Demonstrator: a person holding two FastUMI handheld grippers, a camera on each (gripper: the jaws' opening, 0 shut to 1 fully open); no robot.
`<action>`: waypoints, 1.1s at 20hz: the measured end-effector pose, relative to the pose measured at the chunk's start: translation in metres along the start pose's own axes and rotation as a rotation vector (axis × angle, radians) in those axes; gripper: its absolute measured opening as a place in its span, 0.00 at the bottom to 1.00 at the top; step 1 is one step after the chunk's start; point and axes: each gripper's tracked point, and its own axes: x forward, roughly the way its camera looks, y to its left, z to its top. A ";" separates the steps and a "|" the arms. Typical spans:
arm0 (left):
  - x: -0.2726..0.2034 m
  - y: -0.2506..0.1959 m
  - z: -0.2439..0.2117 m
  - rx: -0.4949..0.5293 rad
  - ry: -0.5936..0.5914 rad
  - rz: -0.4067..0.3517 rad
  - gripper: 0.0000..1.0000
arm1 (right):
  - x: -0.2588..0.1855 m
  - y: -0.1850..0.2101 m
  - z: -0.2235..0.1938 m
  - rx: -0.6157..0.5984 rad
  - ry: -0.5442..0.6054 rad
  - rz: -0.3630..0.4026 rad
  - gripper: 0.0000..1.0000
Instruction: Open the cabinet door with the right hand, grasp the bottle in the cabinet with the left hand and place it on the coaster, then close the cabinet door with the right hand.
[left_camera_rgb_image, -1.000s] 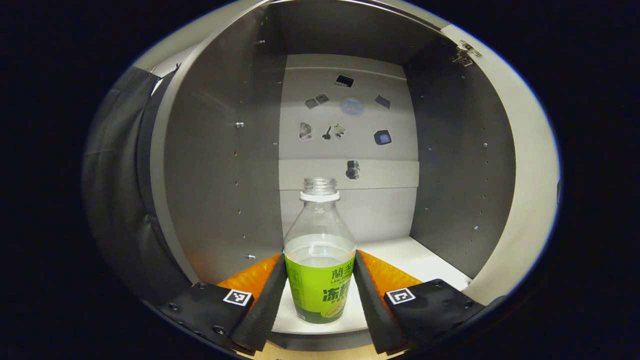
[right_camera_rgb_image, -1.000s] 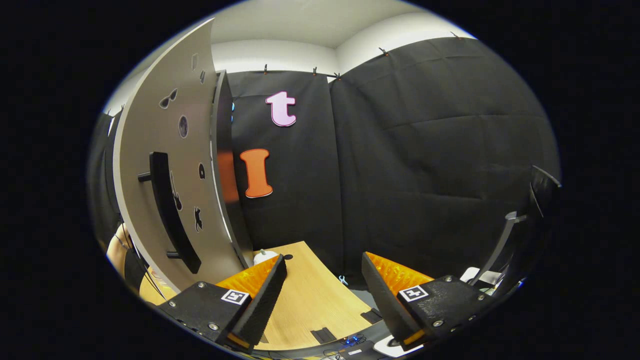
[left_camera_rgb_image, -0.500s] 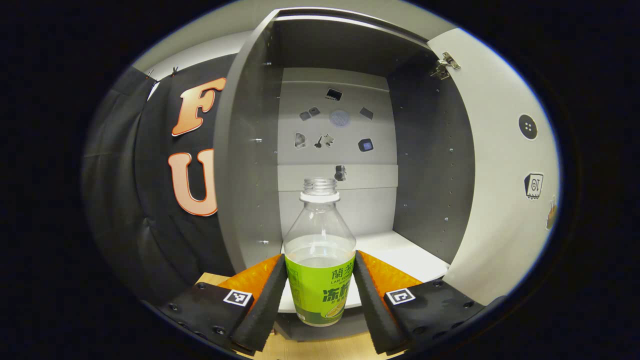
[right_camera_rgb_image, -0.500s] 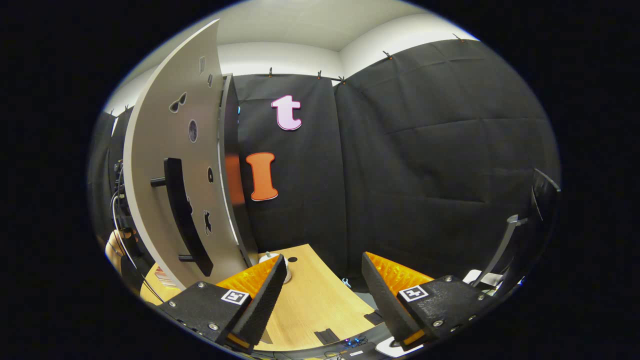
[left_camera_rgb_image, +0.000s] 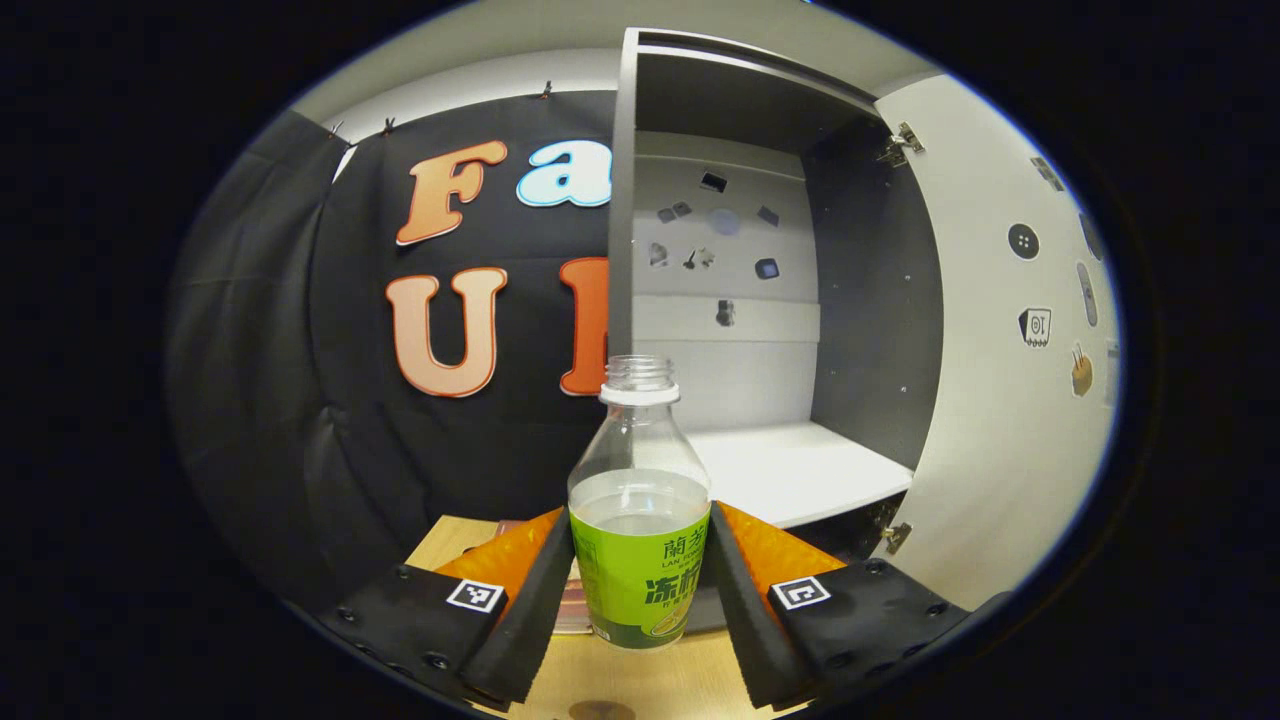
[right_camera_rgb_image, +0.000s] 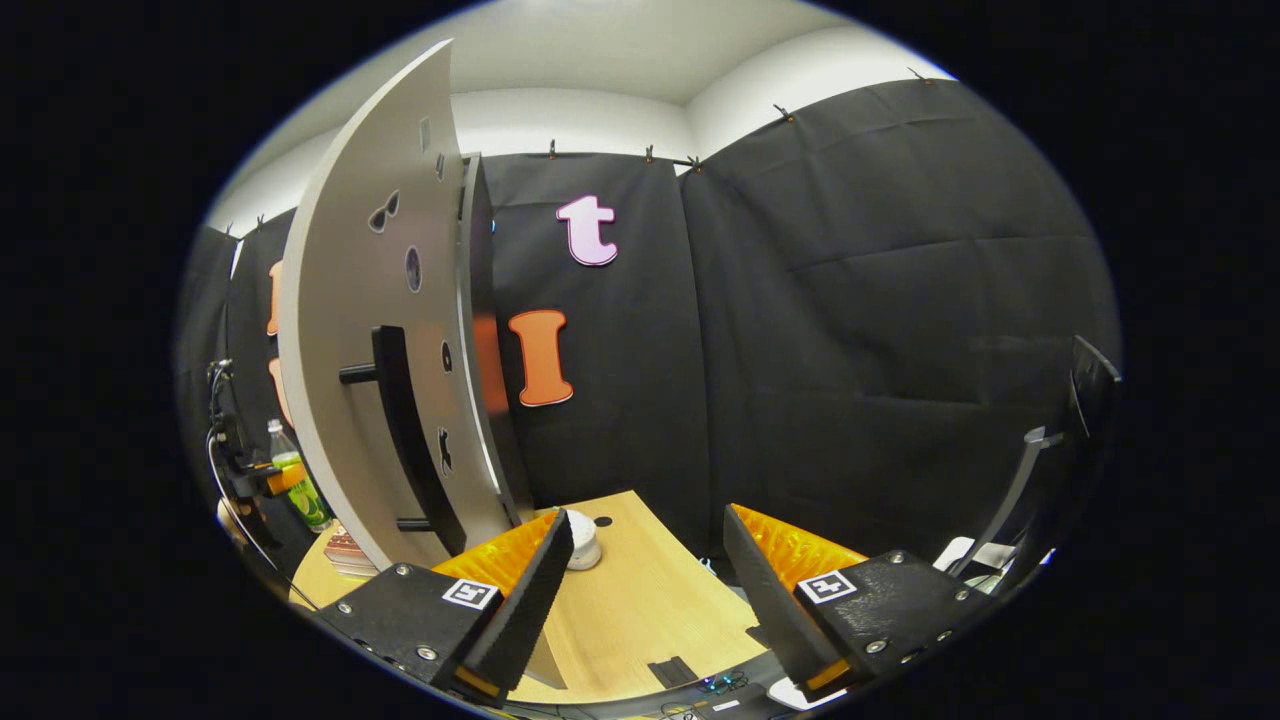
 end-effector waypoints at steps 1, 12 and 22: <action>-0.006 0.007 -0.008 -0.016 0.007 0.003 0.83 | -0.002 0.002 -0.001 -0.001 0.001 0.003 0.99; -0.047 0.069 -0.129 -0.026 0.111 0.117 0.83 | -0.018 0.016 -0.006 -0.005 0.012 0.022 0.99; -0.043 0.064 -0.221 -0.017 0.141 0.095 0.83 | -0.023 0.022 -0.016 -0.007 0.057 0.008 0.93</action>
